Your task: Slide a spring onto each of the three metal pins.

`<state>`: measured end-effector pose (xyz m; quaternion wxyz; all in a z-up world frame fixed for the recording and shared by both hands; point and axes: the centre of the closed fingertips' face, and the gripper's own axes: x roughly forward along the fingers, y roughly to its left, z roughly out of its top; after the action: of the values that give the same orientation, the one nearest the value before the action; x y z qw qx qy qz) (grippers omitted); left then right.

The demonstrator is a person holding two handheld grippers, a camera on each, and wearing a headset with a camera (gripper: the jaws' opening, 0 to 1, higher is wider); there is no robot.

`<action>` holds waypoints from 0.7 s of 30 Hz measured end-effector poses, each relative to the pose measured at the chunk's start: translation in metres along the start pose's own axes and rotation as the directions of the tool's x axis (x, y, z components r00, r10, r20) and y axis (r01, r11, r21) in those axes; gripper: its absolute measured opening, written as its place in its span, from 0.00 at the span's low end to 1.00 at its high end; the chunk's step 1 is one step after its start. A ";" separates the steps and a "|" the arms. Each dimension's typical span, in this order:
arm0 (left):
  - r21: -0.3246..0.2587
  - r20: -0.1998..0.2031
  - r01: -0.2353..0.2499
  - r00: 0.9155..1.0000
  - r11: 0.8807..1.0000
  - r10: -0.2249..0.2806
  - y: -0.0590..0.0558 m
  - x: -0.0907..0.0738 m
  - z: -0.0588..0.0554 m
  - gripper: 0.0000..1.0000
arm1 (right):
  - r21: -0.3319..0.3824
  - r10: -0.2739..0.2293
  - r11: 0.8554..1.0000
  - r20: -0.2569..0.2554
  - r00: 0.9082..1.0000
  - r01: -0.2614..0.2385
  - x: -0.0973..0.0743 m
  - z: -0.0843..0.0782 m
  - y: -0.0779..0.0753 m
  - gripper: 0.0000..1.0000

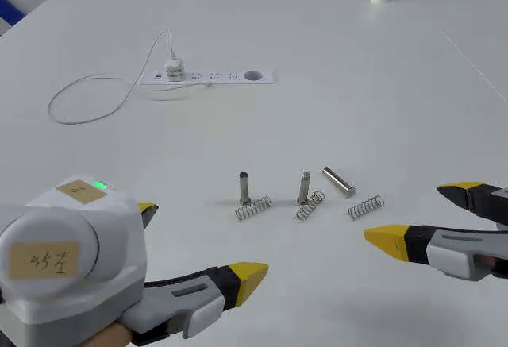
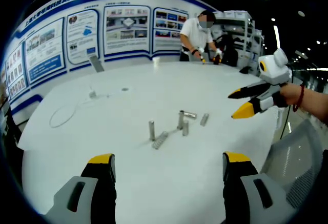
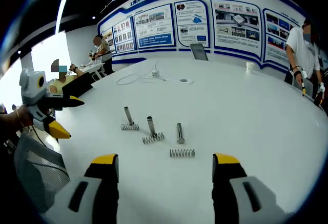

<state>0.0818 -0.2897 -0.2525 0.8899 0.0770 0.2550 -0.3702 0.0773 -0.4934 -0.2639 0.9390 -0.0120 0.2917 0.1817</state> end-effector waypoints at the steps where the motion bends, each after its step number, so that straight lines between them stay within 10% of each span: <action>1: -0.002 0.001 0.000 1.000 1.000 0.000 0.000 0.000 0.000 0.88 | -0.001 0.002 1.000 -0.001 1.000 -0.002 0.002 0.001 -0.001 0.75; 21: -0.002 0.009 0.004 1.000 1.000 -0.004 -0.003 0.006 -0.005 0.84 | -0.011 0.009 1.000 -0.005 1.000 -0.009 0.052 0.018 -0.026 0.63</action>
<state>0.0812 -0.2942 -0.2594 0.8905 0.0738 0.2516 -0.3719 0.1358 -0.4982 -0.2796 0.9375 -0.0161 0.2929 0.1874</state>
